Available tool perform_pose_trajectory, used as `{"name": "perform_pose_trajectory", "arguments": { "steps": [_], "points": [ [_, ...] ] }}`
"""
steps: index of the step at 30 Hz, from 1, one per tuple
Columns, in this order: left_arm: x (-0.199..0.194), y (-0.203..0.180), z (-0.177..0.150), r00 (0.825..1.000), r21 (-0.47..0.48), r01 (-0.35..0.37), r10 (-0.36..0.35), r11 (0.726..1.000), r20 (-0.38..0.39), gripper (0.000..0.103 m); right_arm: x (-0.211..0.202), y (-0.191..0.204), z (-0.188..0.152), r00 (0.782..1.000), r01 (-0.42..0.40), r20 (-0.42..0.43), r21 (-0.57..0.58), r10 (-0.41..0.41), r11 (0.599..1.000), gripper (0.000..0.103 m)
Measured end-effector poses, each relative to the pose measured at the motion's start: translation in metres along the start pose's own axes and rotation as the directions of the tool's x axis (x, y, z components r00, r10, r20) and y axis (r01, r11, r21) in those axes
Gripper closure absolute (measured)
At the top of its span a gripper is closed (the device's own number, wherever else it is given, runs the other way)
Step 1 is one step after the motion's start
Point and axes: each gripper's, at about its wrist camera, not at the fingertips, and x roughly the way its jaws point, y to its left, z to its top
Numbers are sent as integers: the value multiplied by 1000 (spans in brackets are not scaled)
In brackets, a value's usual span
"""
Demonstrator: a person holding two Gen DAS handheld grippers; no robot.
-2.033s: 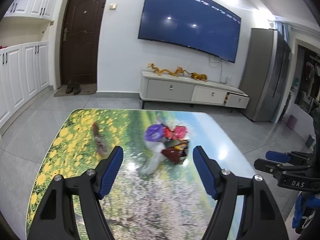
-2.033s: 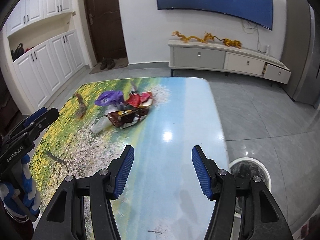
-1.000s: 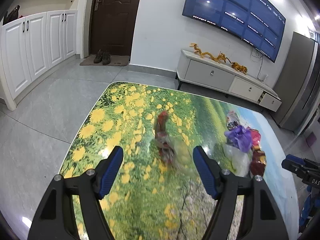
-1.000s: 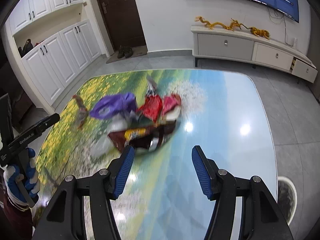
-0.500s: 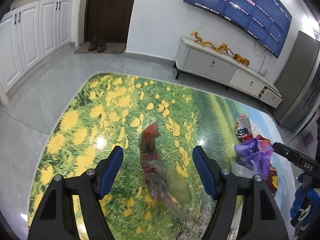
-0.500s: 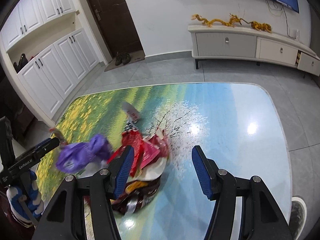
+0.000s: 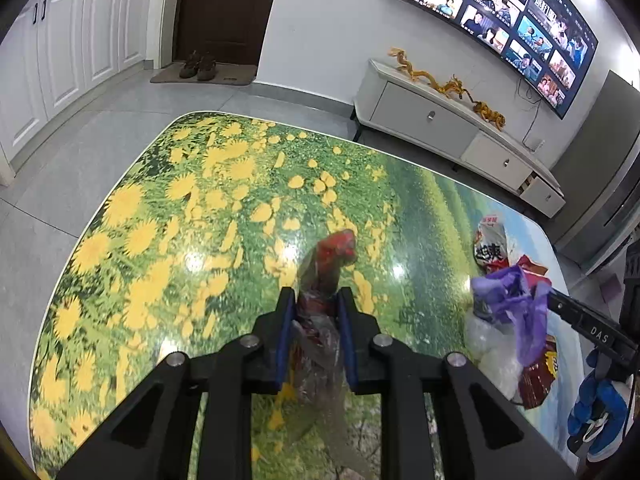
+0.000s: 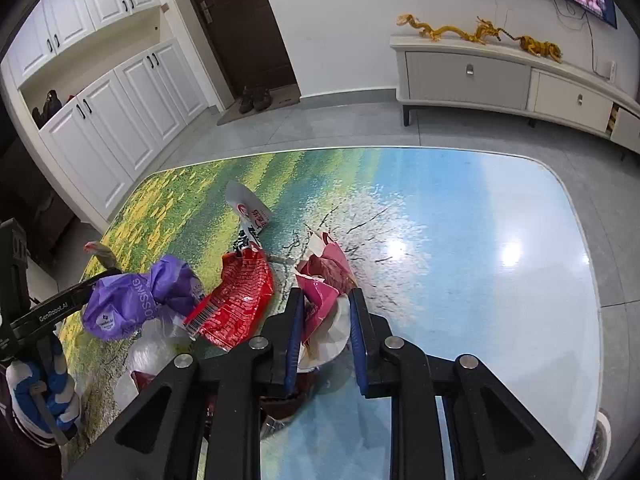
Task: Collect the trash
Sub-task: 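Grasp the clear plastic wrapper with the left tool while the right tool grasps the pink wrapper, then carry both wrappers over the bin and open both tools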
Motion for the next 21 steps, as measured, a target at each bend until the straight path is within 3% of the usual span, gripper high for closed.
{"name": "perform_pose_trajectory", "arguments": {
  "steps": [9,21],
  "points": [
    [-55,-18,-26,999,34,12,-14,999,47,84,-62,-2,-31,997,17,72,-4,-16,1000,84],
    [-129,-59,-81,993,107,64,-74,992,90,84,-153,10,-121,993,-21,116,25,18,999,85]
  ]
}}
